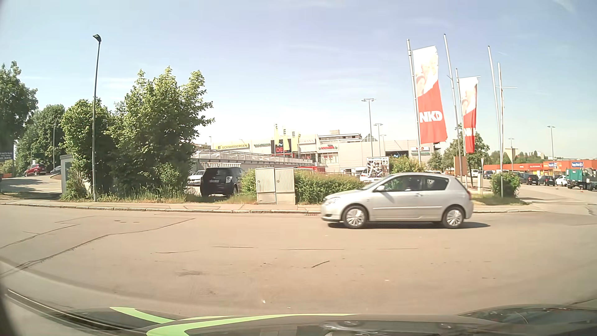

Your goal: Follow the waypoints while adhering to traffic rules and regulations

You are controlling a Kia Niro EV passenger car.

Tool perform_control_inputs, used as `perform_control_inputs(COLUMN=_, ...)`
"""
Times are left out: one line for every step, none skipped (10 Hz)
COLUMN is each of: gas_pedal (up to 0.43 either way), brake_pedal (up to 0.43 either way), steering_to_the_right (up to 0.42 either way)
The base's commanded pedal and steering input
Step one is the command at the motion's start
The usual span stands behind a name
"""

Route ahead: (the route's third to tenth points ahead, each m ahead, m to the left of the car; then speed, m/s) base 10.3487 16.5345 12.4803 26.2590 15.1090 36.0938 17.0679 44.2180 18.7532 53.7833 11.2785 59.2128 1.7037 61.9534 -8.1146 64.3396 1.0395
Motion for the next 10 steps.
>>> perform_control_inputs(gas_pedal=0.000, brake_pedal=0.000, steering_to_the_right=-0.186)
perform_control_inputs(gas_pedal=0.047, brake_pedal=0.000, steering_to_the_right=-0.216)
perform_control_inputs(gas_pedal=0.150, brake_pedal=0.000, steering_to_the_right=-0.243)
perform_control_inputs(gas_pedal=0.189, brake_pedal=0.000, steering_to_the_right=-0.280)
perform_control_inputs(gas_pedal=0.240, brake_pedal=0.000, steering_to_the_right=-0.312)
perform_control_inputs(gas_pedal=0.268, brake_pedal=0.000, steering_to_the_right=-0.349)
perform_control_inputs(gas_pedal=0.268, brake_pedal=0.000, steering_to_the_right=-0.378)
perform_control_inputs(gas_pedal=0.280, brake_pedal=0.000, steering_to_the_right=-0.410)
perform_control_inputs(gas_pedal=0.280, brake_pedal=0.000, steering_to_the_right=-0.444)
perform_control_inputs(gas_pedal=0.319, brake_pedal=0.000, steering_to_the_right=-0.487)
